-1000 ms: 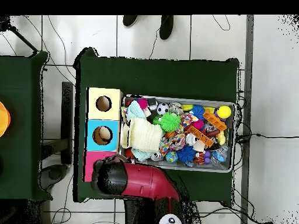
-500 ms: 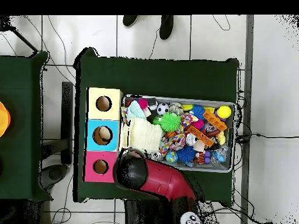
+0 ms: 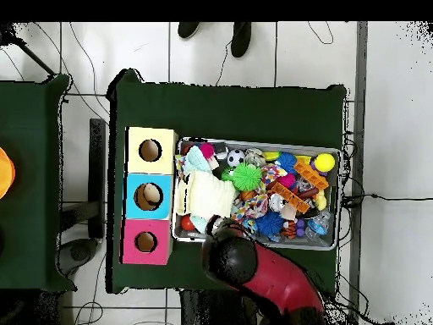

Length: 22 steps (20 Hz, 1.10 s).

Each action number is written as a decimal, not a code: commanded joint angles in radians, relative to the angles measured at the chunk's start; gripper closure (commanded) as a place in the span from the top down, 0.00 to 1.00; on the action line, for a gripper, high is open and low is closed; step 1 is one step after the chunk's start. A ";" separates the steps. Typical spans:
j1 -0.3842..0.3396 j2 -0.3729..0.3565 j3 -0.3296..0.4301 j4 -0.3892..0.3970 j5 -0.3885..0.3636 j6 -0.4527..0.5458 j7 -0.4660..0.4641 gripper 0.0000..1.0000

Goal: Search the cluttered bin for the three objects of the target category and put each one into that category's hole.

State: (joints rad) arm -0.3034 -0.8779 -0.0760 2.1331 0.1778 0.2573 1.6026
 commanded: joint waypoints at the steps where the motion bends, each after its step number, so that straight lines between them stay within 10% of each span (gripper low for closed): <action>1: -0.137 0.019 0.128 0.161 -0.012 -0.182 0.209 1.00; 9: -0.193 -0.023 0.114 0.267 -0.079 -0.282 0.231 1.00; 22: -0.364 0.097 0.126 0.224 -0.101 -0.332 0.204 1.00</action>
State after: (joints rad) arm -0.5961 -0.8555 -0.0228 2.3745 0.1026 -0.0027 1.6036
